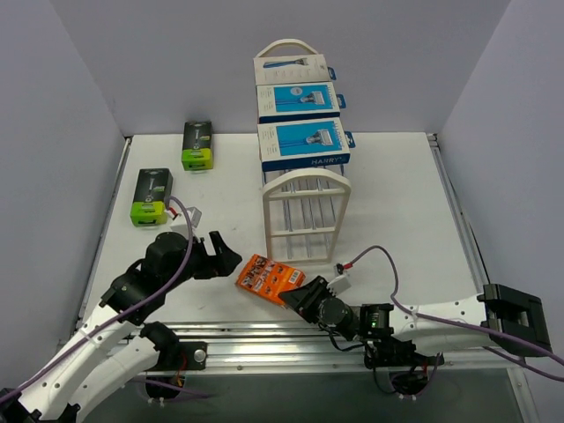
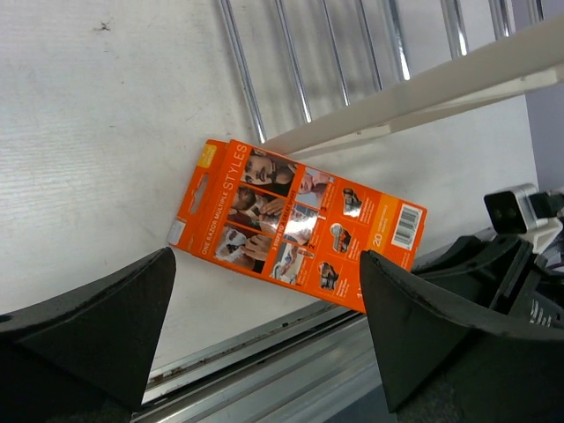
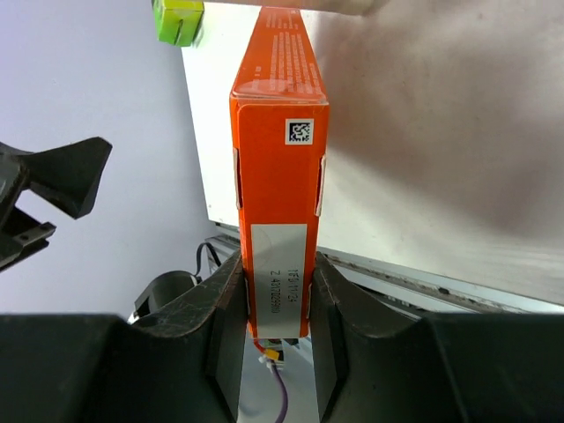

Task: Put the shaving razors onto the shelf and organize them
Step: Pass the shaving razor from the right arm to the left

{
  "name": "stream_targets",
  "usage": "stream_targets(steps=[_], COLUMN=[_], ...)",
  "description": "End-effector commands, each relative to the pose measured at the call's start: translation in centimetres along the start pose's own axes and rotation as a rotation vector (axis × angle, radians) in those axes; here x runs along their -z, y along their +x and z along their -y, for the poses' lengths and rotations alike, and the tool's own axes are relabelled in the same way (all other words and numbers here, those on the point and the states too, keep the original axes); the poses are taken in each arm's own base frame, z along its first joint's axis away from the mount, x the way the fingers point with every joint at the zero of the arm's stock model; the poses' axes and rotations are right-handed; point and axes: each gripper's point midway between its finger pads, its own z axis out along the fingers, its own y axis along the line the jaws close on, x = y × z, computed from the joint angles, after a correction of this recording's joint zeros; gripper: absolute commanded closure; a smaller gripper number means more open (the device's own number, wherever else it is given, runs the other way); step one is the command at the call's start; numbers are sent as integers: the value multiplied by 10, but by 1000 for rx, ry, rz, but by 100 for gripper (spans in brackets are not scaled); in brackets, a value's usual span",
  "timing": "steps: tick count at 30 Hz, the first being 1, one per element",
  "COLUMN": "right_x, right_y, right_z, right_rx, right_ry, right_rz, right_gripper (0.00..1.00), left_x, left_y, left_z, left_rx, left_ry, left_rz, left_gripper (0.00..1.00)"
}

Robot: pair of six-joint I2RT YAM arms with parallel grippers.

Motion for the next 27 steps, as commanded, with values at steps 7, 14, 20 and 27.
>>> stream_targets(steps=[7, 14, 20, 27], right_x=[-11, -13, -8, -8], right_y=[-11, -12, -19, -22], right_z=[-70, -93, -106, -112], right_rx=[18, 152, 189, 241], right_ry=[-105, -76, -88, -74], right_rz=[-74, -188, -229, -295], right_gripper=[100, 100, 100, 100], left_x=[33, 37, 43, 43], left_y=[-34, -35, -21, 12], left_z=[23, 33, 50, 79], left_rx=[-262, -482, -734, -939], left_ry=[-45, -98, -169, -112], left_rz=[-11, -43, -40, -42], left_gripper=[6, 6, 6, 6])
